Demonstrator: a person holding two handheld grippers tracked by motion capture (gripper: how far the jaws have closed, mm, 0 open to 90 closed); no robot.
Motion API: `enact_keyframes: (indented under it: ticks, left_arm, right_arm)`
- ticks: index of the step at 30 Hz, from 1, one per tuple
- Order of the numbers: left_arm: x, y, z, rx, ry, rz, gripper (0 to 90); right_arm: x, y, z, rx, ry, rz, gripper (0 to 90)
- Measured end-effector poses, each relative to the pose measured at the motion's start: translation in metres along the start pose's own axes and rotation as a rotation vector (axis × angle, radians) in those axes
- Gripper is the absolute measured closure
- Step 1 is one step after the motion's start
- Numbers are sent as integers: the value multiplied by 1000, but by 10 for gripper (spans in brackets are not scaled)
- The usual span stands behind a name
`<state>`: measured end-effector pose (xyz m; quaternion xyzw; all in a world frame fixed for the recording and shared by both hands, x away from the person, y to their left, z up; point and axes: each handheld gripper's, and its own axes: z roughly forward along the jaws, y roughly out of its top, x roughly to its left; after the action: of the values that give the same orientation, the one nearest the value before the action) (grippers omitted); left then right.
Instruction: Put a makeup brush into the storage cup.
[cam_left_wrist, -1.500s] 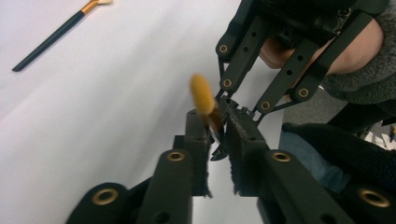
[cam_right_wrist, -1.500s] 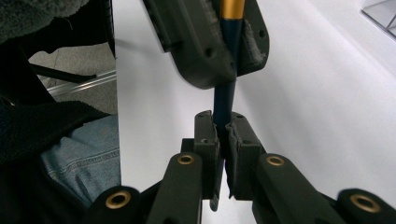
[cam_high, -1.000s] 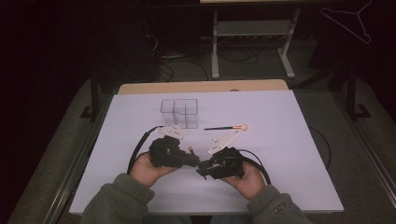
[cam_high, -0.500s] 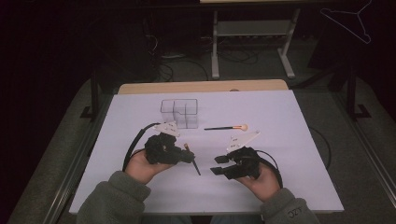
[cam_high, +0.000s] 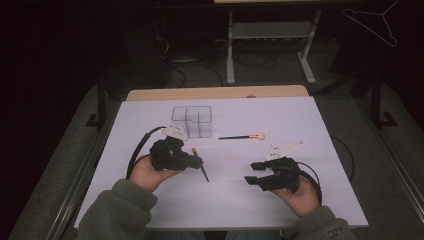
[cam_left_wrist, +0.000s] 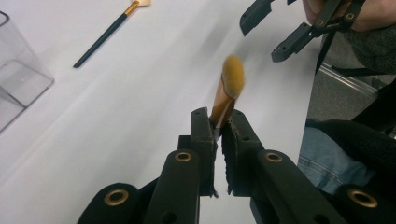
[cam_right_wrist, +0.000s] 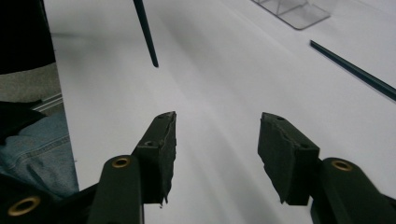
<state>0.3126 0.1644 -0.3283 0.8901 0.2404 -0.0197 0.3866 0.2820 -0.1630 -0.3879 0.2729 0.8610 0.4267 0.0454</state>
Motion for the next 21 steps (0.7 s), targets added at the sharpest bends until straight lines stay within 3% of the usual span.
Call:
enact_keyframes:
  ticks: [9,21]
  left_arm:
    - [6,2,-6,16,27,0,832]
    - [21,8,-23,2,68,-38,832]
  right_arm:
    - [-7,-11,-11,-8,-28,29,406]
    - [-11,-25,-23,-7,-59,53,364]
